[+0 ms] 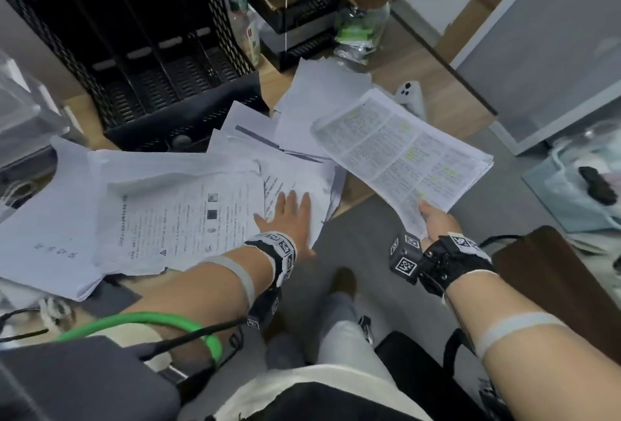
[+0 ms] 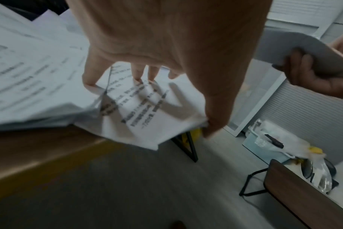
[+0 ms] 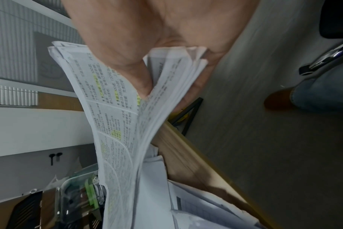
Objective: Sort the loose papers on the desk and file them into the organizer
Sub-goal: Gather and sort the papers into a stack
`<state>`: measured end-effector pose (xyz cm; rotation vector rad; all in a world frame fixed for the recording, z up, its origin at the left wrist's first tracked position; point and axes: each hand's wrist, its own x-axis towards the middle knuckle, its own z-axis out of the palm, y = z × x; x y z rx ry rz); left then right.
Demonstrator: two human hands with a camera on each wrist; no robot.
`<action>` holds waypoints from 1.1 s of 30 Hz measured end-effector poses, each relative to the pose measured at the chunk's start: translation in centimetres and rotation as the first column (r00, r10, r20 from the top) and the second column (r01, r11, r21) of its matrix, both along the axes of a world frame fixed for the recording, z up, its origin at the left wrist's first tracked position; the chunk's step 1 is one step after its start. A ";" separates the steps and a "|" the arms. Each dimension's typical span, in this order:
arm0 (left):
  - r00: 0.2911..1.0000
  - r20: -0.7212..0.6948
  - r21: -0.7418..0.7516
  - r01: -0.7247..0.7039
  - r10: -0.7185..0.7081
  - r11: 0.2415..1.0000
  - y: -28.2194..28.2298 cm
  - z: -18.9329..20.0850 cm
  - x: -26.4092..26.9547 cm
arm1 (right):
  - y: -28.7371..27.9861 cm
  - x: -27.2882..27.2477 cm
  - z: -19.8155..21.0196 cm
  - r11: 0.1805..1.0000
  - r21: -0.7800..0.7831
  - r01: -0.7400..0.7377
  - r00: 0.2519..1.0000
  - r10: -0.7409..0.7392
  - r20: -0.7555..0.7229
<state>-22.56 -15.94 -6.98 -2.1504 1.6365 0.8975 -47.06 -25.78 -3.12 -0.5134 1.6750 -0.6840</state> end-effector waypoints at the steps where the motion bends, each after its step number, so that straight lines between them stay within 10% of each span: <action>1: 1.000 0.004 -0.002 -0.026 0.026 1.000 -0.2 0.0 -0.1 | -0.3 -0.3 0.1 1.000 -0.006 -0.003 1.000 0.003 -0.004; 14: 0.891 -0.108 -0.256 -0.453 0.441 0.854 -2.6 6.8 8.3 | -3.5 -0.1 0.4 1.000 -0.012 0.024 0.999 -0.024 0.029; 22: 0.960 -0.257 -0.233 -0.169 0.106 0.958 -1.8 7.2 6.4 | -2.9 0.4 1.1 0.998 -0.049 0.048 0.991 -0.041 0.129; 27: 0.978 -0.034 -0.132 0.200 -0.206 0.971 -2.3 3.4 2.5 | -2.1 0.1 0.9 0.982 -0.075 0.170 0.961 -0.149 0.232; 33: 0.971 0.152 -0.109 0.204 -0.186 0.973 -3.7 1.0 -1.0 | -2.2 -1.0 0.2 0.972 -0.076 0.220 0.946 -0.194 0.259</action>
